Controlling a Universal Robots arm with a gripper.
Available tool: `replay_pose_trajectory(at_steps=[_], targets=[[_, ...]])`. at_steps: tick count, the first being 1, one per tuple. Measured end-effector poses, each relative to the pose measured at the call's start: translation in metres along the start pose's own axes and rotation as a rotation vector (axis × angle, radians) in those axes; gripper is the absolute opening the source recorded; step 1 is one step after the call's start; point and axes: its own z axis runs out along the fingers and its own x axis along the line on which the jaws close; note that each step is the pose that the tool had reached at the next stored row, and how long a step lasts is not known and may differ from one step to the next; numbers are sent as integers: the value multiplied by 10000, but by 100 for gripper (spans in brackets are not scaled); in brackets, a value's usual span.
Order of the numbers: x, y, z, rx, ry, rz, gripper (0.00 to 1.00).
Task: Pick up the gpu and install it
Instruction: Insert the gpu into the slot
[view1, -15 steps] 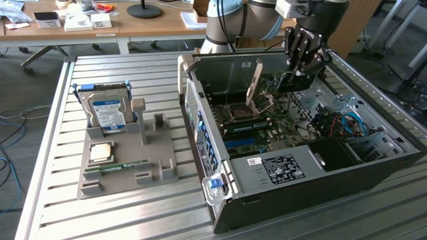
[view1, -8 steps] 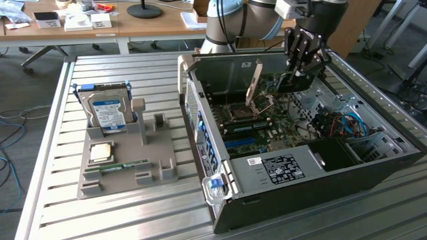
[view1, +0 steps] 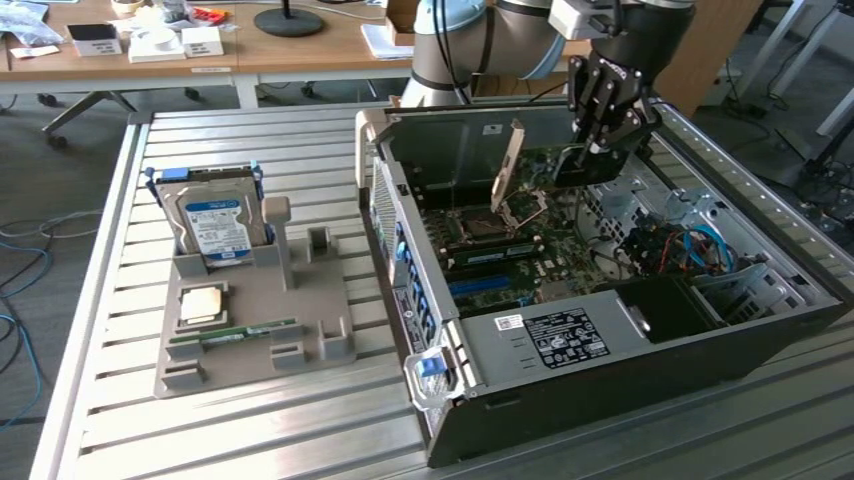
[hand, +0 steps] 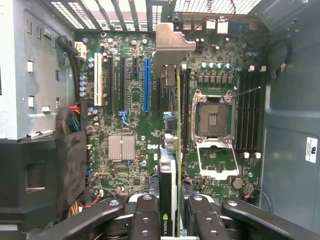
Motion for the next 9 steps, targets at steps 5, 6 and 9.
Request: replay_pose_trajectory(at_steps=[5, 6, 9], targets=[[1, 4, 21, -1, 2, 0, 27], [1, 6, 25, -1, 2, 0, 27], [1, 9, 35, -1, 3, 0, 27]])
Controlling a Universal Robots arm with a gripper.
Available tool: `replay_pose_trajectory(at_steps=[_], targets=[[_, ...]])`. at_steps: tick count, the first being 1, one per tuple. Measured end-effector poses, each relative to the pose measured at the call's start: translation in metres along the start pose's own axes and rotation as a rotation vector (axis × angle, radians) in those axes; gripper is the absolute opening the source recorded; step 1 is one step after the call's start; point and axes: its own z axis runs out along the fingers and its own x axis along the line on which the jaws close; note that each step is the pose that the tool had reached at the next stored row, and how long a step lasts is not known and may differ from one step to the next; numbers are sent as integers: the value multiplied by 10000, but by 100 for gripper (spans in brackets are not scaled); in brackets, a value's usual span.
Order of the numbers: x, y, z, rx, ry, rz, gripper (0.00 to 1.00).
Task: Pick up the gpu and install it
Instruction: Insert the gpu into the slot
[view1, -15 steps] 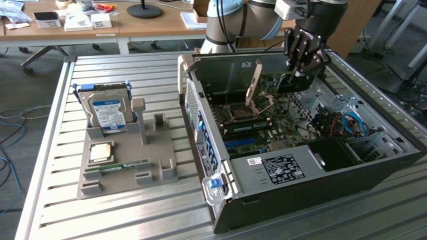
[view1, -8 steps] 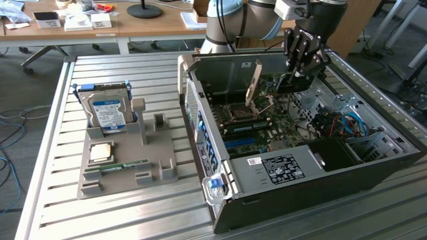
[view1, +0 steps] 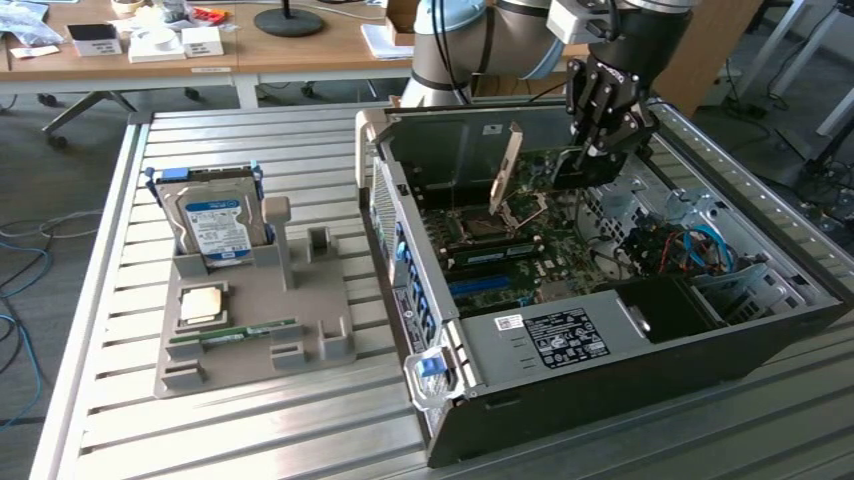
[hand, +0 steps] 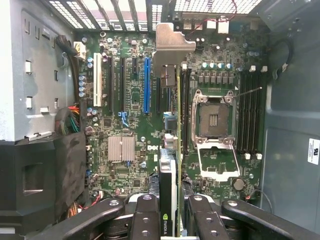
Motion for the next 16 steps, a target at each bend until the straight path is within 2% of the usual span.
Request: replay_pose_trajectory(at_steps=[8, 16], targets=[[0, 8, 3, 1, -1, 2, 27], [0, 71, 7, 0, 0, -1, 27]])
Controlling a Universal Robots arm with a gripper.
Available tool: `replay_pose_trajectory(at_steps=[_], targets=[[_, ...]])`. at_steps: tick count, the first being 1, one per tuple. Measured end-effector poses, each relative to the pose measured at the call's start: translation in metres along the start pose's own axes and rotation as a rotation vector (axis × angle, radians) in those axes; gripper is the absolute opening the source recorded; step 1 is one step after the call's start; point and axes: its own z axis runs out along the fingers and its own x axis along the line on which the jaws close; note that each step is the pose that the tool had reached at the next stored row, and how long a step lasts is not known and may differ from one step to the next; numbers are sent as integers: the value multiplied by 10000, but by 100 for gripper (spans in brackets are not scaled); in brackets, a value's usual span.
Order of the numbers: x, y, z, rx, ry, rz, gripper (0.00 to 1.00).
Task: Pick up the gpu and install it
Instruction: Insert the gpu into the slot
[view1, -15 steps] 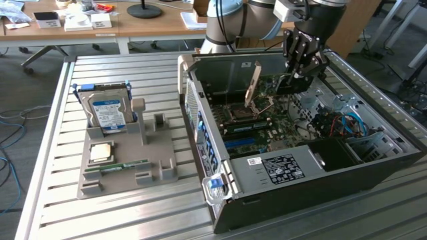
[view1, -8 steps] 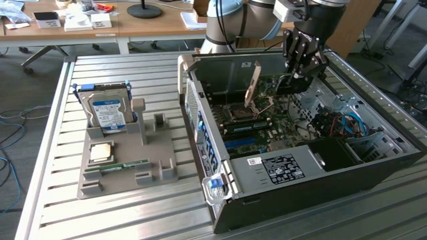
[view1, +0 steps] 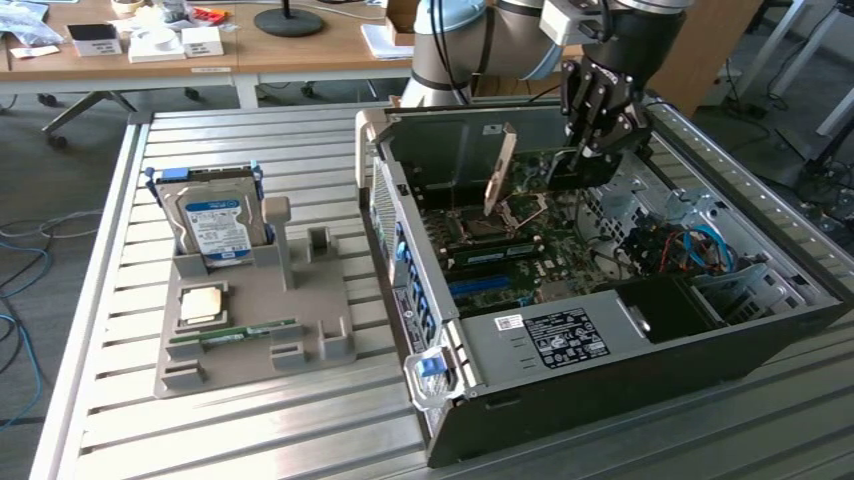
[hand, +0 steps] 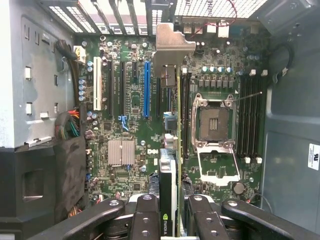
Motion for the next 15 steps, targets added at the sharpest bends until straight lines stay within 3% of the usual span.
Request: replay_pose_trajectory(at_steps=[15], targets=[[0, 20, 0, 1, 0, 0, 27]])
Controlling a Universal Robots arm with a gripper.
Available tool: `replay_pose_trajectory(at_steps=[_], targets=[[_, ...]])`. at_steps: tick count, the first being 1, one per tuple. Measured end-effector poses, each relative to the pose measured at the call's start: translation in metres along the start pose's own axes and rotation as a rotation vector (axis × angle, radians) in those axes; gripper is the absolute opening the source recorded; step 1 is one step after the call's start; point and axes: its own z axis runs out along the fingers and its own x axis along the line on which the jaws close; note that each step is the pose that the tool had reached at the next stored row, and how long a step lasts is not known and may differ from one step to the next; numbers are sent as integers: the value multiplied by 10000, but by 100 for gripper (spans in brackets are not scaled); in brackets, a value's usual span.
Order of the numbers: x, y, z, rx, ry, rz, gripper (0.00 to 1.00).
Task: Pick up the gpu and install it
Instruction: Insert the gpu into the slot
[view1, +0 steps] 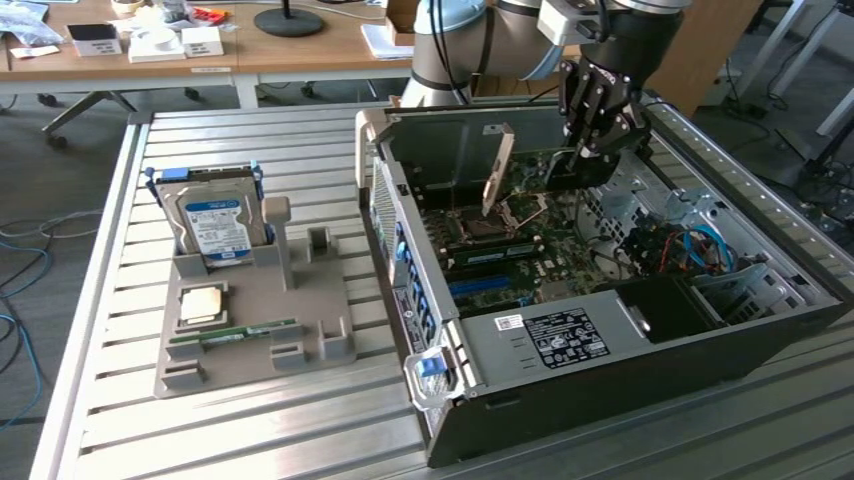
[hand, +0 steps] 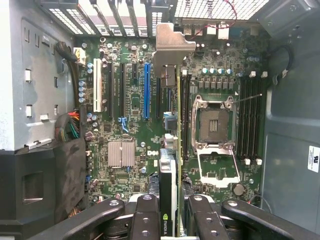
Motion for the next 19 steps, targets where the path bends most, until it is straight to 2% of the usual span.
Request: replay_pose_trajectory(at_steps=[19], targets=[[2, 37, 90, -1, 0, 0, 27]])
